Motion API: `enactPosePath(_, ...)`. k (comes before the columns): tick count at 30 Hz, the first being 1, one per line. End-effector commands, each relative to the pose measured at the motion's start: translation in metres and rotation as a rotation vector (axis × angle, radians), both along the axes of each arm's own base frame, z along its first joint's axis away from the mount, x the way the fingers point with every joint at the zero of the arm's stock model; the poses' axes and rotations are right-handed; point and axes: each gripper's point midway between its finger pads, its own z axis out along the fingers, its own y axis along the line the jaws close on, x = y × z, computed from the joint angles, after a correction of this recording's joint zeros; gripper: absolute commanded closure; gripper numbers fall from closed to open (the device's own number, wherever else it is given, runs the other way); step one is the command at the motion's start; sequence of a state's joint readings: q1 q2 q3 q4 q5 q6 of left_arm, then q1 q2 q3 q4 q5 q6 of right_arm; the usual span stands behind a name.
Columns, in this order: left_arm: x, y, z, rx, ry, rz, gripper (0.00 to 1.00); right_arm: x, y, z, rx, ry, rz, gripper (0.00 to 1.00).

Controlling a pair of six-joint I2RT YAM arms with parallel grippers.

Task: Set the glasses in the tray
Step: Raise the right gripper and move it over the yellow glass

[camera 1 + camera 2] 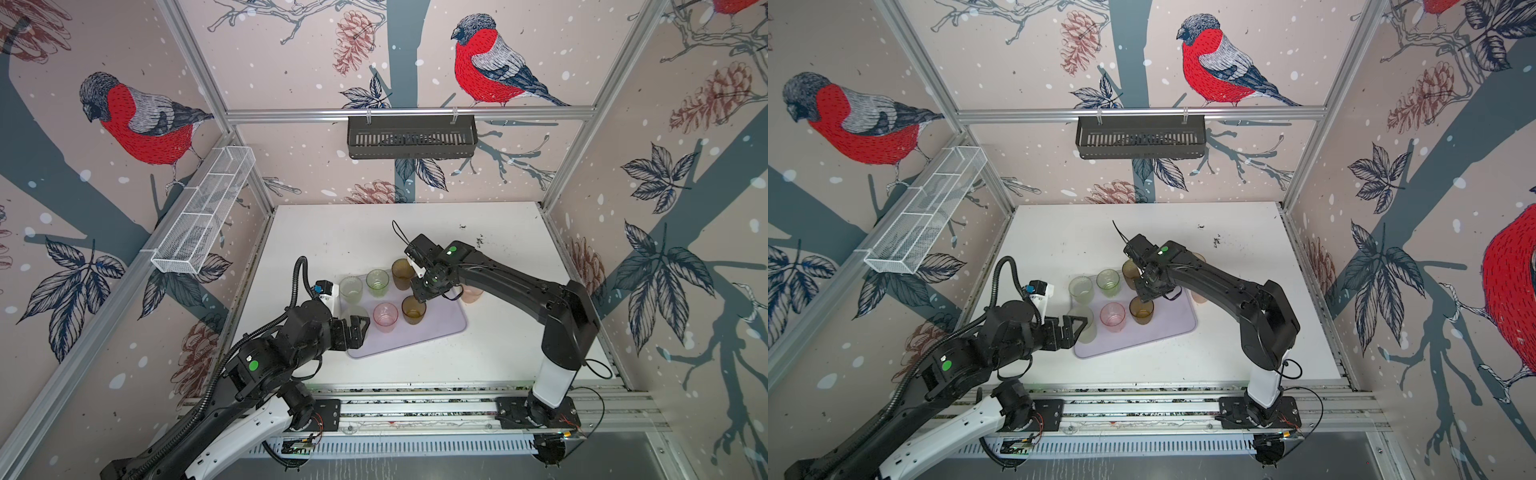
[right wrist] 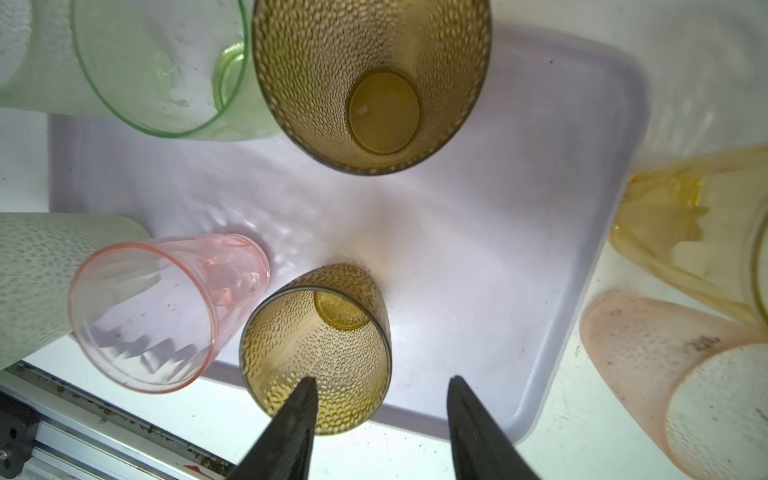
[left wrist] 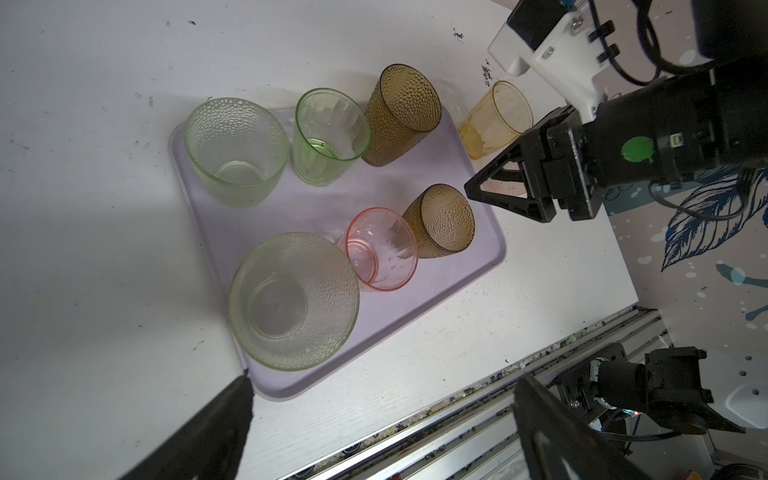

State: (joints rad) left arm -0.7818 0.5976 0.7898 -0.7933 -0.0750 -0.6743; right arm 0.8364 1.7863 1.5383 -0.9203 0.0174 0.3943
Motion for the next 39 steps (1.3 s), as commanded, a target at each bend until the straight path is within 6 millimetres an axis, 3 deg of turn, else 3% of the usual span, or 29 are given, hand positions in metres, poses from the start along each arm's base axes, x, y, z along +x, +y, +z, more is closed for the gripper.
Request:
enactPosePath(1,0.004,-0.009,0.008,0.001,-0.024,-0.045,0.03,0.003,-0.013,0.014,-0.013,-0.023,-0.044,0.46)
enactPosePath(5,0.008,-0.021,0.010,0.002,-0.031,-0.086,0.03,0.013,-0.030,0.033,0.009,-0.048,-0.090,0.46)
enactPosePath(11,0.015,-0.034,0.014,0.003,-0.037,-0.126,0.03,0.029,-0.070,0.051,-0.002,-0.073,-0.156,0.44)
enactPosePath(22,0.026,-0.051,0.026,-0.025,-0.063,-0.151,0.03,0.070,-0.151,0.073,-0.041,-0.139,-0.289,0.27)
enactPosePath(30,0.037,-0.066,0.042,-0.053,-0.085,-0.163,0.03,0.091,-0.191,0.071,-0.035,-0.139,-0.348,0.23)
enactPosePath(39,0.040,-0.089,0.047,-0.064,-0.091,-0.203,0.03,0.105,-0.201,0.048,-0.047,-0.094,-0.342,0.25)
